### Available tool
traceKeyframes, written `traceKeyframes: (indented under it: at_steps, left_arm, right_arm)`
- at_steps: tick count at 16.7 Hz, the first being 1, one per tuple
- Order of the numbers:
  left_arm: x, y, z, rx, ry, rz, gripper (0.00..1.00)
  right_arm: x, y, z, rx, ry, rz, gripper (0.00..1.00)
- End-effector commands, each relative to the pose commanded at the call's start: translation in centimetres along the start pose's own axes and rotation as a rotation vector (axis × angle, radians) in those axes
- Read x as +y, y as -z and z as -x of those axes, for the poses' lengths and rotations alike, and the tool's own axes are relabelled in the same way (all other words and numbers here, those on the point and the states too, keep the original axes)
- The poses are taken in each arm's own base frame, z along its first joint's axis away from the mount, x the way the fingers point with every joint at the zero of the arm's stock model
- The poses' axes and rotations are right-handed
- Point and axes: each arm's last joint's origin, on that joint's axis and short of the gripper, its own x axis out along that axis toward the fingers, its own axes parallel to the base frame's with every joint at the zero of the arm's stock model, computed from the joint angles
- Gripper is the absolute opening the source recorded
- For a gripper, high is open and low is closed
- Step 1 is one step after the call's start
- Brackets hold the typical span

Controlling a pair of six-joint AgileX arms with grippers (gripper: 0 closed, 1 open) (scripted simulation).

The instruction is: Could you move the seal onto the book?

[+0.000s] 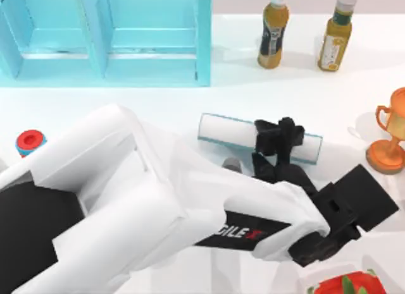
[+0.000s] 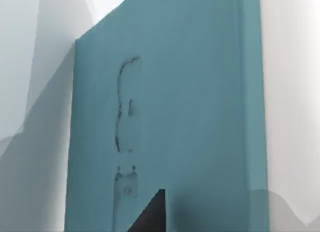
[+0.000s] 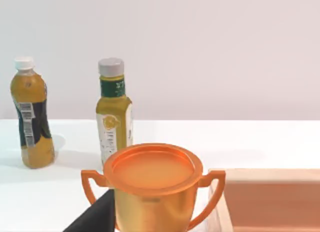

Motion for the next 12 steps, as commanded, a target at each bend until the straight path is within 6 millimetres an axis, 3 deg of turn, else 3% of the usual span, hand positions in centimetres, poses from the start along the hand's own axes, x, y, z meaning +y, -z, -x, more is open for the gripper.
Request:
traceKeyframes:
  at_steps: [2, 3, 12]
  left_arm:
    - [0.0, 0.0, 0.0, 0.0, 0.0, 0.0, 0.98]
    - [0.0, 0.0, 0.0, 0.0, 0.0, 0.0, 1.0]
    - [0.06, -0.02, 0.04, 0.001, -0.001, -0.002, 1.0]
  right_arm:
    - [0.0, 0.0, 0.0, 0.0, 0.0, 0.0, 1.0]
    - [0.0, 0.0, 0.0, 0.0, 0.0, 0.0, 1.0]
    - [0.0, 0.0, 0.0, 0.0, 0.0, 0.0, 1.0]
